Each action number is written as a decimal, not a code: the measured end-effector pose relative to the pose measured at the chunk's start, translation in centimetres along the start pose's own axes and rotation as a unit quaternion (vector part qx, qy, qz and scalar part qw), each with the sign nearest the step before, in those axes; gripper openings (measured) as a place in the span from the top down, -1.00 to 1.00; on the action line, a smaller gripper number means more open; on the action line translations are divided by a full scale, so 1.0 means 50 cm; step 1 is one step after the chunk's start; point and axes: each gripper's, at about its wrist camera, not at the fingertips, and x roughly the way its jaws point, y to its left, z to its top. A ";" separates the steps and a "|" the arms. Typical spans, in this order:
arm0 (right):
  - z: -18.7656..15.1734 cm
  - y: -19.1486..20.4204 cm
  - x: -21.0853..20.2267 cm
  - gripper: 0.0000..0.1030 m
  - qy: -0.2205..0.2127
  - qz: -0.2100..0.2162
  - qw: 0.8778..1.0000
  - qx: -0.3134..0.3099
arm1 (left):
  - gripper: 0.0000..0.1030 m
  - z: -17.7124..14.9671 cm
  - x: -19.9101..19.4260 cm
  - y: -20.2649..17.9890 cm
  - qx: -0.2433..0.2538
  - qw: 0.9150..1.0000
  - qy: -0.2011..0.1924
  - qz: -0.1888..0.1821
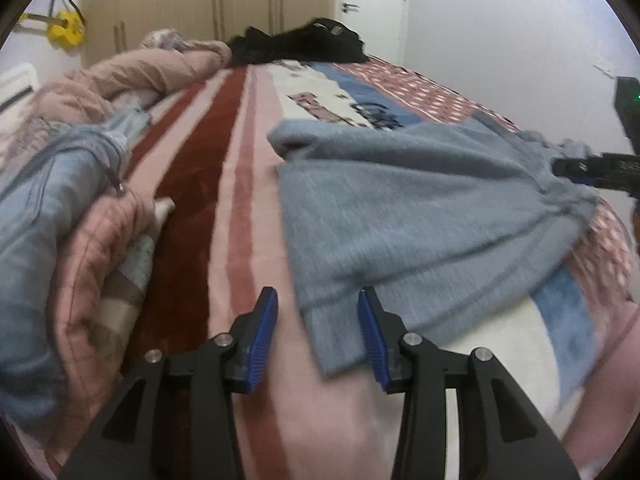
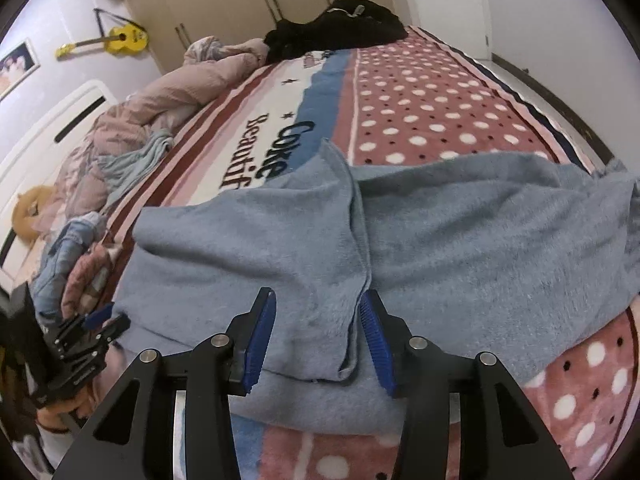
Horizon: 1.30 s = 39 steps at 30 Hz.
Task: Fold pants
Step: 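Smooth the folded sweatpants with the right tool while the left tool releases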
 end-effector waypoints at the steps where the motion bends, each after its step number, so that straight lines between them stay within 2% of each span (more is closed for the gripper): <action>1: -0.001 0.005 -0.002 0.19 -0.002 0.003 1.000 -0.005 | 0.26 -0.005 -0.001 0.006 -0.008 1.000 0.003 -0.005; 5: -0.004 0.024 -0.001 0.19 -0.008 0.029 0.999 -0.015 | 0.21 0.001 0.021 0.017 -0.030 0.999 0.002 0.015; 8: -0.004 0.035 0.002 0.19 -0.010 0.049 0.999 -0.021 | 0.25 0.016 0.031 -0.001 -0.019 0.999 -0.023 0.042; 9: -0.004 0.038 0.002 0.19 -0.011 0.053 0.998 -0.024 | 0.39 0.019 0.032 -0.007 -0.015 0.998 -0.033 0.047; 10: -0.004 0.040 0.002 0.19 -0.012 0.055 0.998 -0.026 | 0.63 0.020 0.032 -0.014 -0.010 0.998 -0.042 0.046; 13: -0.005 0.040 0.004 0.19 -0.011 0.061 0.998 -0.028 | 0.84 0.018 0.026 -0.035 0.011 0.996 -0.062 0.064; 19: -0.006 0.029 -0.001 0.19 -0.018 0.062 0.998 -0.023 | 0.90 -0.014 -0.006 -0.033 0.010 0.996 -0.062 0.071; 24: 0.009 0.003 -0.015 0.17 -0.027 0.035 0.999 -0.018 | 0.97 -0.036 -0.025 -0.023 -0.013 0.996 -0.062 0.063; 26: 0.016 -0.005 -0.017 0.13 -0.025 0.028 0.999 -0.021 | 0.97 -0.038 -0.030 -0.023 -0.009 0.996 -0.065 0.061; 28: 0.024 -0.004 -0.015 -0.11 -0.016 0.013 0.999 -0.036 | 0.93 -0.036 -0.030 -0.020 -0.010 0.996 -0.067 0.058; 29: 0.025 -0.002 -0.014 -0.14 -0.014 0.010 0.999 -0.041 | 0.93 -0.034 -0.028 -0.018 -0.011 0.996 -0.068 0.057; 30: 0.027 -0.002 -0.013 -0.14 -0.015 0.007 0.999 -0.043 | 0.82 -0.031 -0.024 -0.017 -0.010 0.996 -0.066 0.052; 31: 0.027 -0.004 -0.013 -0.14 -0.016 0.009 0.999 -0.040 | 0.58 -0.028 -0.019 -0.018 -0.009 0.997 -0.063 0.049; 33: 0.023 -0.005 -0.011 -0.14 -0.013 0.020 0.999 -0.032 | 0.37 -0.022 -0.009 -0.025 0.002 0.997 -0.055 0.048; 36: 0.014 -0.004 -0.002 -0.14 -0.006 0.030 0.999 -0.027 | 0.36 -0.017 0.001 -0.039 0.023 0.996 -0.047 0.066; 39: 0.007 -0.002 0.006 -0.14 -0.004 0.036 0.999 -0.025 | 0.36 0.000 0.011 -0.038 0.014 0.994 -0.054 0.099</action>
